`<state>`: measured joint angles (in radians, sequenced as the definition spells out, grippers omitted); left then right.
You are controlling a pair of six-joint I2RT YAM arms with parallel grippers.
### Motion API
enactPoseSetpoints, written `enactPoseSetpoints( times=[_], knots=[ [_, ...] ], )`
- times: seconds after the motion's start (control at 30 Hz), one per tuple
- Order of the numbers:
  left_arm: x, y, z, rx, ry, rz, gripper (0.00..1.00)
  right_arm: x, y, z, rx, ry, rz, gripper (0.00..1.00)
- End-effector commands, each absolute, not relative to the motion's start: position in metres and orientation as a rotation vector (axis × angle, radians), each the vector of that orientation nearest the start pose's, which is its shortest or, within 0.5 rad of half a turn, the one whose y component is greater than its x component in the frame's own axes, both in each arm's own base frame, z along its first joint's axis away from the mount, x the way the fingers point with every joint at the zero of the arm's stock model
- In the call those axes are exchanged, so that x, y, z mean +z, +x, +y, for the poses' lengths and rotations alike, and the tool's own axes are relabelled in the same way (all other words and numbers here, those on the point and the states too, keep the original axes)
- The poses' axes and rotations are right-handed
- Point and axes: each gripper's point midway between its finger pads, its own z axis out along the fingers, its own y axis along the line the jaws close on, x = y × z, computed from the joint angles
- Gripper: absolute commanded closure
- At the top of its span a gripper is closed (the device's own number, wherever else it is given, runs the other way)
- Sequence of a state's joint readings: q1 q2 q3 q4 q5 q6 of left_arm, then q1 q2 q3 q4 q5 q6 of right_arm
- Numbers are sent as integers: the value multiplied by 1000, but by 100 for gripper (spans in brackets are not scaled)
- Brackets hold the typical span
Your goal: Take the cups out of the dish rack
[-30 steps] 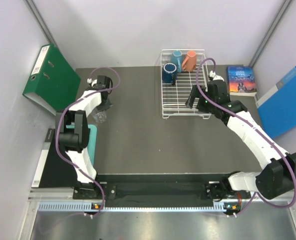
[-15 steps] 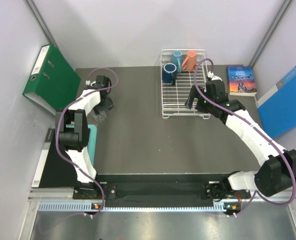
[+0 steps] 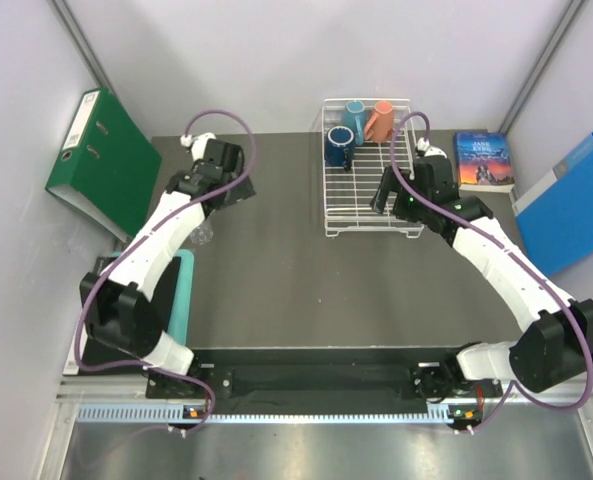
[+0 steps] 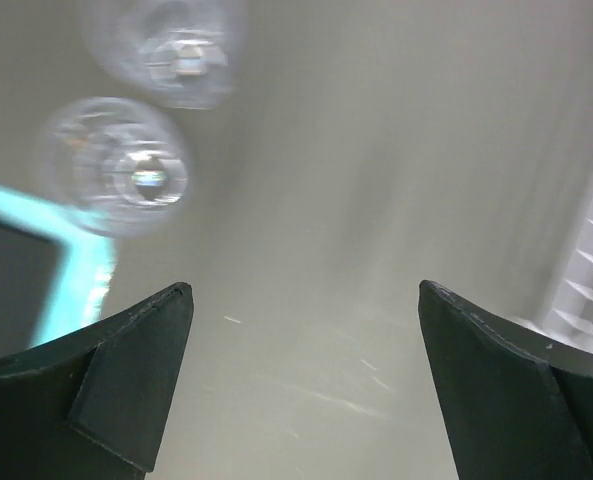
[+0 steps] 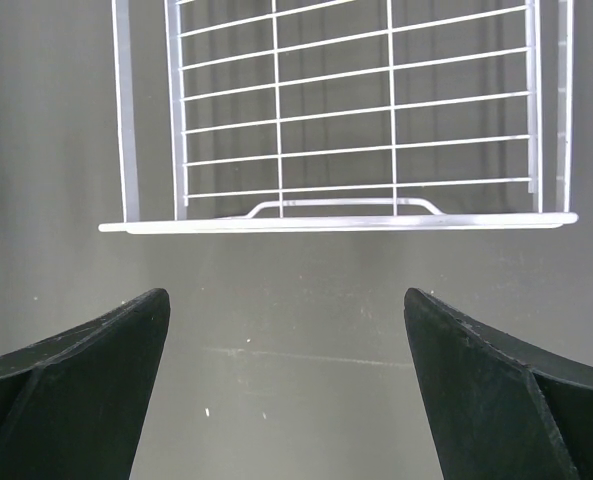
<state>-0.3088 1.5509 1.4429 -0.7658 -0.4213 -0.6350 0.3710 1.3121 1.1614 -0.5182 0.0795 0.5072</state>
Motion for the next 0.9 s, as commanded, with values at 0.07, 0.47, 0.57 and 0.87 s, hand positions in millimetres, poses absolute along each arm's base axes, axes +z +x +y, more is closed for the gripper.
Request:
enactPoseSetpoints(
  times=[0.07,0.47,0.57,0.87],
  knots=[
    [233,394,-150,-144,-340,2204,1,239,364,132,312,226,2159,0],
    [191,394,-254,-380,-73,2326,6,242,390,116,120,179,2112,2],
    [196,401,-269,-400,-43,2288,4,248,400,95,-34,234,2077,1],
    [203,453,-301,-409,-67,2237,4,217,447,61,-136,416,2165,4]
  ],
)
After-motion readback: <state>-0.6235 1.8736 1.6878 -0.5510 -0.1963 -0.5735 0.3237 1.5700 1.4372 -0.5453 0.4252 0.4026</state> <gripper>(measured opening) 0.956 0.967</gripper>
